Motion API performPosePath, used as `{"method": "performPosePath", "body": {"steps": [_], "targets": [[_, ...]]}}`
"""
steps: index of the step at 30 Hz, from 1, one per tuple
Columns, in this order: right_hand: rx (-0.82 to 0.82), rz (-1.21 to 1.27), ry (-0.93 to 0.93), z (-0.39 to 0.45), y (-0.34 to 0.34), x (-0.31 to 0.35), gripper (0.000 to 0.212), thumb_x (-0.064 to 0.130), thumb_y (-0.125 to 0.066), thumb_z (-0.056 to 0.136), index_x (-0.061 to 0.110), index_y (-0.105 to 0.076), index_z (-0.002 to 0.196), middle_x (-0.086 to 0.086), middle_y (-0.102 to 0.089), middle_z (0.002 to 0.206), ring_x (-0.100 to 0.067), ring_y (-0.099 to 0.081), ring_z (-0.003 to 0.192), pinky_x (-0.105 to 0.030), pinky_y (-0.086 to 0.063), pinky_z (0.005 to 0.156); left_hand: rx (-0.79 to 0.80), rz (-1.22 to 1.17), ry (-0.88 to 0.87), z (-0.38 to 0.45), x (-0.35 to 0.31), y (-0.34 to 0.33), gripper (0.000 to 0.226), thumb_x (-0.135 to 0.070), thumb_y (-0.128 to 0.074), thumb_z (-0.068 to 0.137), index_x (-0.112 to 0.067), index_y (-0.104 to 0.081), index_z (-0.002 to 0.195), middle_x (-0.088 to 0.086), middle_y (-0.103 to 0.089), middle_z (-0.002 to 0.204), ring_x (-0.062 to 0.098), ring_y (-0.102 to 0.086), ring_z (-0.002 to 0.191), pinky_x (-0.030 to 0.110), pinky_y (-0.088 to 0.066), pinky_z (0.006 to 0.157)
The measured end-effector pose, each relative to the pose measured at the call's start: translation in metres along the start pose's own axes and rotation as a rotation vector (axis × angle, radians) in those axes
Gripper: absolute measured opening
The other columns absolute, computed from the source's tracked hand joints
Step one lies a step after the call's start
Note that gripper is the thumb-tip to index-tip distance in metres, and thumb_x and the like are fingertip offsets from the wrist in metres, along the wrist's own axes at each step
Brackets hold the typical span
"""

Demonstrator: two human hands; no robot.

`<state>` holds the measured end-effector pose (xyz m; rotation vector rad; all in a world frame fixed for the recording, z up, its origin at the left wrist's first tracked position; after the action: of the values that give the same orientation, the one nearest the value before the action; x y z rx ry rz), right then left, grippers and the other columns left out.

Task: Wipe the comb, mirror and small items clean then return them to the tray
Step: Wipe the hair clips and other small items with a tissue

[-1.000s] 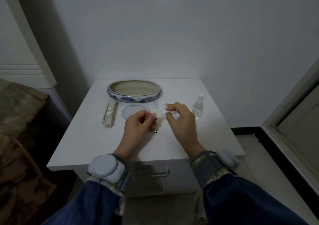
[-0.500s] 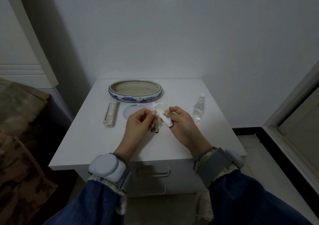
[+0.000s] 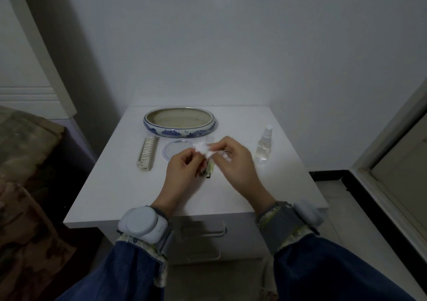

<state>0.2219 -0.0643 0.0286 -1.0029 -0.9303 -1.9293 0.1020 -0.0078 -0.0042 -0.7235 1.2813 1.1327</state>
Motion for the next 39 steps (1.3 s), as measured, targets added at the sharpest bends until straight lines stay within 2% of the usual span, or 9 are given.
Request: {"method": "performPosePath", "body": {"steps": [4,8,13,17,23,27,31,35,39], "targets": [[-0.001,-0.105,0.084,-0.003,-0.002,-0.002,0.007,-0.001,-0.066,0.077,0.006,-0.066,0.078,-0.004,-0.066,0.088,-0.014,-0.062,0.088,-0.022,-0.049,0.080,0.025,0.021,-0.031,-0.001,-0.004,0.000,0.022,-0.008,-0.054,0.091,0.003,-0.059,0.072,0.006,-0.055,0.062,0.009,-0.046,0.057,0.017,-0.036,0.055],[-0.079,-0.176,0.113,-0.004,0.005,0.001,0.009,-0.003,-0.066,0.075,0.005,-0.067,0.078,-0.011,-0.067,0.088,-0.012,-0.061,0.084,-0.007,-0.043,0.077,0.061,0.046,-0.073,0.000,-0.006,-0.001,0.025,-0.008,-0.055,0.091,0.002,-0.059,0.068,0.002,-0.055,0.059,0.005,-0.046,0.054,0.013,-0.037,0.056],[-0.192,-0.244,0.081,-0.002,0.018,-0.008,0.012,-0.008,-0.061,0.074,0.003,-0.064,0.075,-0.007,-0.069,0.087,-0.019,-0.063,0.087,-0.014,-0.044,0.076,0.081,0.061,-0.081,-0.001,-0.004,-0.004,0.031,-0.014,-0.055,0.093,-0.011,-0.057,0.062,-0.005,-0.055,0.056,0.002,-0.047,0.054,0.012,-0.037,0.056],[-0.308,-0.155,0.025,-0.002,0.031,-0.010,0.017,-0.011,-0.056,0.076,0.006,-0.061,0.076,0.000,-0.065,0.088,-0.018,-0.062,0.091,-0.012,-0.044,0.080,0.049,0.071,-0.056,0.001,-0.003,-0.001,0.032,-0.016,-0.054,0.093,-0.013,-0.057,0.061,-0.004,-0.057,0.058,0.001,-0.049,0.053,0.011,-0.038,0.057],[-0.100,-0.169,0.139,-0.004,0.008,0.005,0.010,-0.005,-0.062,0.075,0.005,-0.064,0.077,-0.006,-0.066,0.087,-0.007,-0.060,0.086,-0.009,-0.044,0.079,0.035,0.112,-0.064,0.001,-0.003,0.002,0.033,-0.013,-0.054,0.092,-0.015,-0.055,0.059,-0.002,-0.056,0.058,0.005,-0.048,0.055,0.015,-0.037,0.057],[-0.137,-0.220,0.112,-0.004,0.012,-0.003,0.010,-0.006,-0.062,0.075,0.004,-0.063,0.076,-0.009,-0.067,0.087,-0.015,-0.061,0.085,-0.011,-0.044,0.076,0.079,0.076,-0.077,-0.001,-0.007,-0.002,0.031,-0.013,-0.055,0.093,-0.008,-0.059,0.063,-0.007,-0.056,0.054,0.002,-0.048,0.053,0.012,-0.037,0.056],[-0.248,-0.194,0.022,0.000,0.029,-0.011,0.016,-0.008,-0.054,0.081,0.004,-0.063,0.085,-0.003,-0.065,0.087,-0.006,-0.057,0.080,-0.008,-0.041,0.073,0.072,0.047,-0.056,0.002,-0.006,-0.001,0.029,-0.014,-0.054,0.093,0.001,-0.061,0.070,0.003,-0.061,0.061,0.005,-0.051,0.054,0.016,-0.041,0.058],[-0.136,0.092,-0.265,0.006,0.027,-0.027,0.029,-0.009,-0.049,0.084,0.009,-0.070,0.094,-0.001,-0.067,0.096,0.000,-0.058,0.085,-0.004,-0.043,0.075,0.074,0.025,-0.044,0.003,-0.004,0.001,0.026,-0.013,-0.053,0.093,0.002,-0.062,0.073,0.010,-0.061,0.065,0.007,-0.051,0.056,0.017,-0.042,0.057],[0.006,0.452,-0.489,0.001,0.007,-0.037,0.014,0.000,-0.059,0.084,0.007,-0.070,0.089,-0.005,-0.069,0.091,-0.013,-0.062,0.089,-0.021,-0.048,0.084,0.111,0.031,-0.047,0.003,-0.002,-0.003,0.026,-0.014,-0.053,0.093,0.002,-0.063,0.075,0.009,-0.060,0.066,0.008,-0.050,0.057,0.017,-0.042,0.059]]}}
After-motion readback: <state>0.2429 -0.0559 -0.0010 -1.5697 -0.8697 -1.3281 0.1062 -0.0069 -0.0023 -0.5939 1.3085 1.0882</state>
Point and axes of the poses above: each hand's wrist, its own z-axis towards the middle knuckle, its own y-axis out of the back of the hand, x = y × z, the point moved 8 cm from there along z, towards the middle knuckle
